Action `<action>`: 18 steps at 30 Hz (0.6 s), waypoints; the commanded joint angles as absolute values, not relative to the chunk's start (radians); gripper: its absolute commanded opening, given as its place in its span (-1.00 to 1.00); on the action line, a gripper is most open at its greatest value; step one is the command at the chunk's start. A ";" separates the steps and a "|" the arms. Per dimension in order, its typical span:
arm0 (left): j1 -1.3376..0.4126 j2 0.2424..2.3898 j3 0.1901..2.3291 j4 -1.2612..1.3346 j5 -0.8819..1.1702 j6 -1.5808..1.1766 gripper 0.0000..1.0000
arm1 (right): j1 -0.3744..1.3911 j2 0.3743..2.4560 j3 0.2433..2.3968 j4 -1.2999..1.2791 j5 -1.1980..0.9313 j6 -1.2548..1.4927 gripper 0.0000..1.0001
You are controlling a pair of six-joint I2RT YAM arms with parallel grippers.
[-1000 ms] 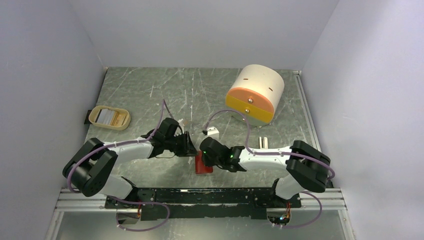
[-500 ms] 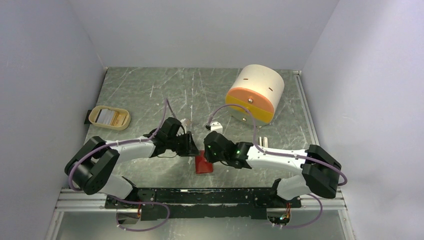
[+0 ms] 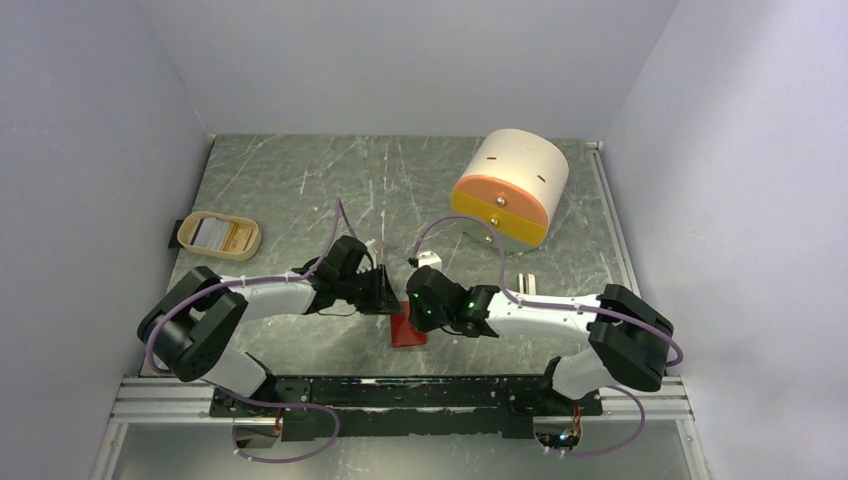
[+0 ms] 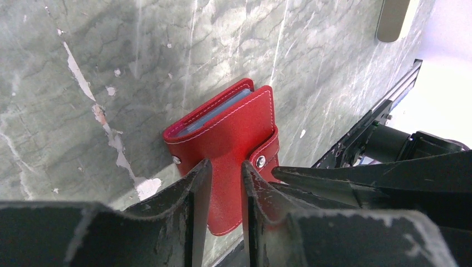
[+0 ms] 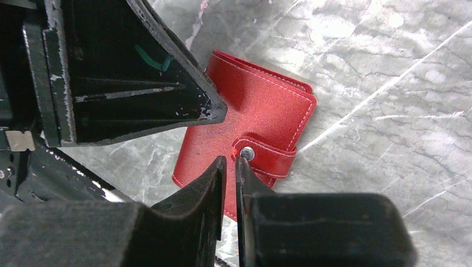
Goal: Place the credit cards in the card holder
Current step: Close the card holder at the center of the board.
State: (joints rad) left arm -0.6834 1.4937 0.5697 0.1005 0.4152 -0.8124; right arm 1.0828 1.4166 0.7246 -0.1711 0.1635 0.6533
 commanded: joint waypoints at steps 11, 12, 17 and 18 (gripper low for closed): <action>-0.695 1.537 0.601 0.124 0.432 -0.813 -0.37 | 1.076 1.474 0.708 -0.166 0.199 0.640 -0.71; -0.695 1.537 0.602 0.124 0.433 -0.813 -0.37 | 1.077 1.477 0.709 -0.164 0.197 0.640 -0.71; -0.696 1.539 0.604 0.120 0.430 -0.811 -0.38 | 1.077 1.464 0.717 -0.167 0.182 0.638 -0.72; -0.695 1.539 0.606 0.121 0.430 -0.810 -0.38 | 1.078 1.456 0.720 -0.174 0.184 0.638 -0.72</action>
